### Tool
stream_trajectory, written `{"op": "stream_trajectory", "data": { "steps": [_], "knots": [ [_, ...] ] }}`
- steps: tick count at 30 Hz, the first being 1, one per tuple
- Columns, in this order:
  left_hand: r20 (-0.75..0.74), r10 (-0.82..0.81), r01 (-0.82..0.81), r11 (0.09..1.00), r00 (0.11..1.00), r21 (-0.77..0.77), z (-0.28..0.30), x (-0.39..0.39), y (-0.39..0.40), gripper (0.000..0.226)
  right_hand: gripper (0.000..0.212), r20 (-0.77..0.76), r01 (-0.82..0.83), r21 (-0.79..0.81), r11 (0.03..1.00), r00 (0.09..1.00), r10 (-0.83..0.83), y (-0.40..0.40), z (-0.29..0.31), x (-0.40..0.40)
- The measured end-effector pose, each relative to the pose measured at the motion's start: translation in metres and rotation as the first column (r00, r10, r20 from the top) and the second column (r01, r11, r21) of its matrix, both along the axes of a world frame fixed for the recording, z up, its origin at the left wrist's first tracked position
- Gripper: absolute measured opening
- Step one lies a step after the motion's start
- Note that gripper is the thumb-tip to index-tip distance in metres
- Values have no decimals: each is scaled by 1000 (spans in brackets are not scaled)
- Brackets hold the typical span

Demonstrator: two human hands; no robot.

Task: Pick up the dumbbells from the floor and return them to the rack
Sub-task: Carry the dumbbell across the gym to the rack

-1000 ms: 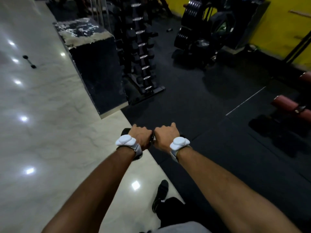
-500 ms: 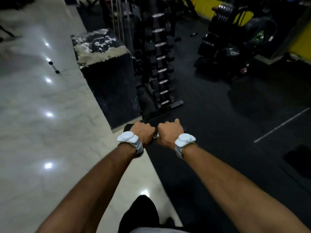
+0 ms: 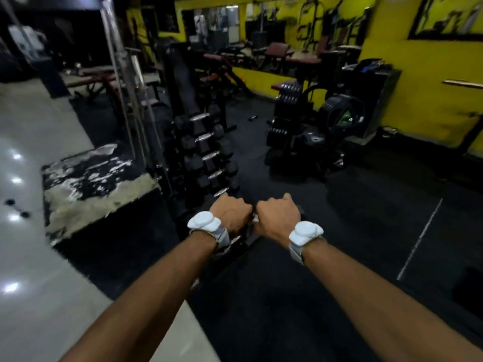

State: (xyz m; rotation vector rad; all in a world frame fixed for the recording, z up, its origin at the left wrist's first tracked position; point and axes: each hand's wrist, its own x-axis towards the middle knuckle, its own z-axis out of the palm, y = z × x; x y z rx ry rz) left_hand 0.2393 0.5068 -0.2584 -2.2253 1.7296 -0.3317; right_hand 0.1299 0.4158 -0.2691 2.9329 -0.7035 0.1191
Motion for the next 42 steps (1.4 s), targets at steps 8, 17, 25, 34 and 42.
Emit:
{"op": "stream_trajectory", "data": {
  "steps": [8, 17, 25, 34, 42],
  "knots": [
    [84, -177, 182, 982, 981, -56, 55, 92, -193, 23, 23, 153, 155, -55, 986, 978, -145, -177, 51, 75],
    [130, -66, 83, 988, 989, -129, 67, 151, -380, 23, 21, 143, 109, -140, 984, 986, -89, -375, 66, 145],
    [60, -1, 11, 987, 998, -159, 59, 228, -509, 15, 27, 103, 36, -220, 975, 995, -13, -512, 62, 230],
    [-1, -76, 76, 990, 997, -116, 49, 356, -649, 17, 23, 36, 98, -224, 970, 995, -93, -641, 57, 348],
    [72, -171, 180, 973, 983, -144, 56, 427, -744, 23, 25, 81, 179, -205, 962, 983, -166, -724, 64, 416]
  ]
}}
